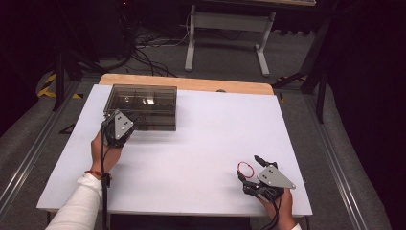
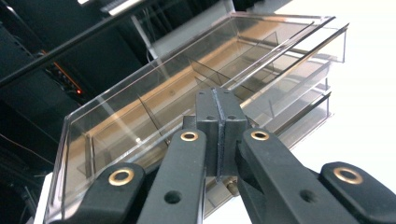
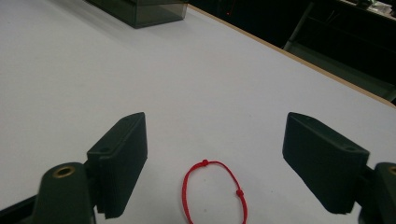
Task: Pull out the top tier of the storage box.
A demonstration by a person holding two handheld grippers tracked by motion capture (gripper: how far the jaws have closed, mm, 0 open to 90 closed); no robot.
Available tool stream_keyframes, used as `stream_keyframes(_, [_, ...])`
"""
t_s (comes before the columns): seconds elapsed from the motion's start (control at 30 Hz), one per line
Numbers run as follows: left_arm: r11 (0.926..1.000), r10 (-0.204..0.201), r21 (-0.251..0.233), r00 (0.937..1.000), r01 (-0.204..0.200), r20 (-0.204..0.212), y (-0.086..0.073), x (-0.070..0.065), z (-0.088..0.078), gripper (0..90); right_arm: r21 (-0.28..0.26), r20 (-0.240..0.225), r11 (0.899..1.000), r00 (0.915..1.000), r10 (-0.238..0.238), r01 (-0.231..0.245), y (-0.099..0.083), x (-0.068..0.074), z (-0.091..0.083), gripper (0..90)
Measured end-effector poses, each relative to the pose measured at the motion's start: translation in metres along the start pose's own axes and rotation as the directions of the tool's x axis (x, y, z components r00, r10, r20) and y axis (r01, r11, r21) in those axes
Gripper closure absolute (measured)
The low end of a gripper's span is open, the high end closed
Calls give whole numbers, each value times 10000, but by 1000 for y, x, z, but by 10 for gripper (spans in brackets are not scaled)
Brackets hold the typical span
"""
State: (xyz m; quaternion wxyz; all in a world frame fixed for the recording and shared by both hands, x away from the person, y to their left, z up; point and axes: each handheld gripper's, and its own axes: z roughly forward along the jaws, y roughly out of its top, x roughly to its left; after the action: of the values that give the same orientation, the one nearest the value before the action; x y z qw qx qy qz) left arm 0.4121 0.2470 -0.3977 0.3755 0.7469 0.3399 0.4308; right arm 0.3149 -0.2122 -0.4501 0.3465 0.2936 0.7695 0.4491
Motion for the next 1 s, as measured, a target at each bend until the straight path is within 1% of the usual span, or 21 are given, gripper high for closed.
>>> stream_keyframes(0.07, [9996,-52,264,9997,46,228,8,6,3,896,24,-45,10000,10000,-4,4,0,0,0,233])
stream_keyframes(0.1, [9992,9,400,9998,-17,197,11,7,4,897,31,-56,10000,10000,-32,32,0,0,0,233])
stream_keyframes(0.13, [9984,217,518,9996,-227,195,14,9,6,896,36,-55,10000,10000,-55,55,0,0,0,233])
stream_keyframes(0.17, [9970,398,648,9988,-415,270,16,10,9,897,40,-102,10000,9999,-58,58,0,0,0,236])
stream_keyframes(0.23, [9946,414,933,9977,-464,545,17,12,14,897,74,-223,9999,9997,-114,115,-1,0,0,238])
stream_keyframes(0.3, [9926,463,1088,9965,-537,698,16,11,17,897,74,-254,9998,9995,-160,162,-1,0,-1,240])
stream_keyframes(0.37, [9938,246,1058,9957,-340,892,15,11,18,897,51,-260,9998,9995,-179,181,-1,0,-2,240])
stream_keyframes(0.43, [9939,275,1036,9956,-368,898,16,10,19,897,47,-238,9999,9996,-116,117,-1,-1,-2,240])
stream_keyframes(0.47, [9940,260,1029,9947,-362,993,16,9,19,897,60,-238,9999,9997,-106,108,-1,-2,-2,240])
stream_keyframes(0.5, [9931,336,1081,9934,-455,1093,16,8,20,897,81,-205,9999,9997,-108,110,-1,-2,-2,240])
stream_keyframes(0.57, [9927,252,1145,9932,-383,1138,17,8,20,897,65,-215,9999,9997,-77,79,-1,-2,-2,240])
stream_keyframes(0.6, [9919,165,1227,9920,-319,1250,18,10,20,897,61,-181,9999,9998,-85,86,-1,-2,-2,240])
stream_keyframes(0.63, [9915,-6,1289,9901,-177,1406,18,11,21,897,41,-151,10000,9998,-85,86,0,-2,-2,240])
stream_keyframes(0.7, [9889,-224,1487,9857,-27,1669,20,15,21,898,-13,-75,10000,10000,-13,13,0,-2,-3,239])
stream_keyframes(0.73, [9871,-244,1598,9837,-44,1781,21,17,22,897,-35,20,10000,10000,28,-28,0,-3,-4,239])
stream_keyframes(0.8, [9822,-352,1878,9796,-27,1977,25,20,23,897,-49,38,9999,9999,94,-94,0,-4,-5,239])
stream_keyframes(0.9, [9759,-114,2154,9786,-339,2057,29,20,24,897,-10,64,9999,9999,102,-102,0,-5,-5,239])
stream_keyframes(0.93, [9752,27,2159,9783,-485,2073,30,20,24,897,-22,48,9999,9999,117,-117,0,-5,-5,240])
stream_keyframes(0.97, [9757,67,2125,9770,-531,2134,30,21,25,897,-12,31,10000,10000,63,-63,0,-5,-5,242])
stream_keyframes(1.0, [9760,24,2121,9759,-498,2183,30,21,25,896,-12,32,10000,10000,27,-27,1,-4,-5,244])
